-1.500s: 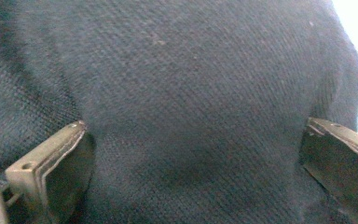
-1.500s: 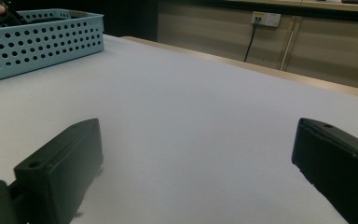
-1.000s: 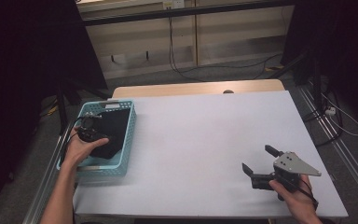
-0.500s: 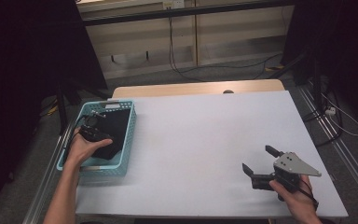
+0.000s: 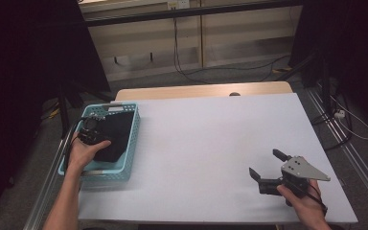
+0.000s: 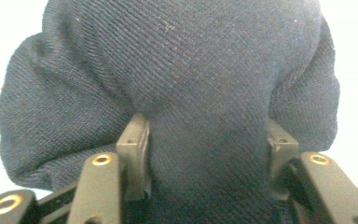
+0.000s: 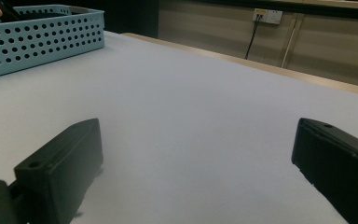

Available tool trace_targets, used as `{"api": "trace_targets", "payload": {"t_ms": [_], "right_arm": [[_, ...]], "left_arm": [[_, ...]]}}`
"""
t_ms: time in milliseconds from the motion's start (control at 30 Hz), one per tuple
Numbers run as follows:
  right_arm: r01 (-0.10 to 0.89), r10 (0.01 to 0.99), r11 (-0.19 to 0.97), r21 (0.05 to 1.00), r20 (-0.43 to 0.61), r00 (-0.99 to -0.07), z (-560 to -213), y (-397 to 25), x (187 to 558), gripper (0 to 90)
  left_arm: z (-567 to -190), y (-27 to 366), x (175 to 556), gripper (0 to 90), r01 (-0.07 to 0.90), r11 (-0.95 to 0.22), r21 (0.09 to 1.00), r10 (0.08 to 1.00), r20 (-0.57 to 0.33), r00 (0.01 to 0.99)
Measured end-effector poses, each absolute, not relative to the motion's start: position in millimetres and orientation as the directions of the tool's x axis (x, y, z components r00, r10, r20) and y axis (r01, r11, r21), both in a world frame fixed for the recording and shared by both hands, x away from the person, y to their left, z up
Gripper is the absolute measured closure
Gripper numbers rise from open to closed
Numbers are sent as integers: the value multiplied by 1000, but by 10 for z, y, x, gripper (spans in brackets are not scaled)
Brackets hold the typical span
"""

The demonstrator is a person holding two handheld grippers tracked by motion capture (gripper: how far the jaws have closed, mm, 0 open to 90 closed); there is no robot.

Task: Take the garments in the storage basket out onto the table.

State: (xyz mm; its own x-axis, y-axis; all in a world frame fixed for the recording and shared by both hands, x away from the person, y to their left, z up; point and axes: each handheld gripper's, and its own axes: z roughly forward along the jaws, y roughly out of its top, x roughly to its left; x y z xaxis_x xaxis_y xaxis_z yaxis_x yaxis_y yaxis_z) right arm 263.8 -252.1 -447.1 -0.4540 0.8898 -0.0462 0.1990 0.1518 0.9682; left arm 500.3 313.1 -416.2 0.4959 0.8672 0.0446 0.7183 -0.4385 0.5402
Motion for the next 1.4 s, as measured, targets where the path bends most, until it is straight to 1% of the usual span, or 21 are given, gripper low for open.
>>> {"api": "trace_targets", "payload": {"t_ms": [133,367,400,433,467,500,533,700,733,767,800,833,900,933,967,1000,1133,1200,1233,1333,1400], "right_arm": [[203,889,151,968,-44,-455,-4475,-2518,2650,16],[202,891,152,968,-46,-452,-4473,-2520,2645,16],[201,889,152,968,-45,-455,-4473,-2522,2644,16],[201,889,152,968,-45,-455,-4473,-2522,2644,16],[201,889,152,968,-44,-456,-4474,-2523,2645,16],[203,890,150,968,-42,-454,-4473,-2524,2646,16],[203,890,150,968,-42,-454,-4473,-2525,2646,16],[200,890,149,968,-43,-454,-4470,-2524,2639,16],[200,890,149,968,-43,-454,-4470,-2524,2639,16],[201,890,150,968,-43,-454,-4471,-2525,2640,16],[202,890,150,968,-43,-454,-4472,-2526,2643,16],[202,890,150,968,-43,-454,-4472,-2526,2643,16],[204,889,150,967,-42,-455,-4473,-2525,2646,16],[204,889,150,967,-42,-455,-4473,-2525,2646,16],[204,889,150,968,-42,-455,-4473,-2523,2646,16],[203,889,151,967,-43,-455,-4473,-2522,2647,16],[203,889,151,968,-43,-455,-4474,-2525,2644,16],[205,890,151,967,-42,-455,-4474,-2526,2643,16],[205,889,149,967,-41,-455,-4474,-2525,2644,16],[205,888,151,967,-42,-458,-4475,-2521,2646,16],[205,888,151,967,-42,-458,-4475,-2518,2646,16]], "left_arm": [[-4134,3173,5000,494,717,-410,563,876,24,482],[-4082,3190,4969,537,700,-390,598,882,24,470],[-4070,3204,4964,567,702,-375,606,887,14,462],[-4061,3216,4956,567,699,-358,619,891,2,455],[-4040,3234,4942,595,693,-348,632,892,-5,453],[-4000,3259,4921,671,681,-342,647,890,-8,455],[-3991,3260,4919,690,685,-338,646,893,-9,449],[-3987,3262,4930,705,686,-342,642,891,-11,454],[-3987,3262,4930,694,686,-342,642,891,-11,454],[-3996,3291,4934,666,694,-334,637,885,-42,465],[-3992,3303,4924,630,693,-334,639,887,-36,461],[-3992,3303,4924,579,693,-334,639,887,-36,461],[-3985,3320,4914,447,698,-335,633,897,-13,443],[-3985,3324,4912,447,706,-342,620,899,-3,438],[-3985,3314,4899,331,711,-340,615,910,24,414],[-3977,3314,4887,282,712,-355,607,908,41,418],[-3948,3324,4839,198,708,-373,600,904,61,424],[-3949,3353,4817,132,718,-383,581,896,46,441],[-3976,3389,4818,113,737,-384,557,893,23,449],[-4022,3401,4824,97,742,-391,545,889,13,458],[-4090,3381,4841,30,762,-396,512,882,-20,472]]}}
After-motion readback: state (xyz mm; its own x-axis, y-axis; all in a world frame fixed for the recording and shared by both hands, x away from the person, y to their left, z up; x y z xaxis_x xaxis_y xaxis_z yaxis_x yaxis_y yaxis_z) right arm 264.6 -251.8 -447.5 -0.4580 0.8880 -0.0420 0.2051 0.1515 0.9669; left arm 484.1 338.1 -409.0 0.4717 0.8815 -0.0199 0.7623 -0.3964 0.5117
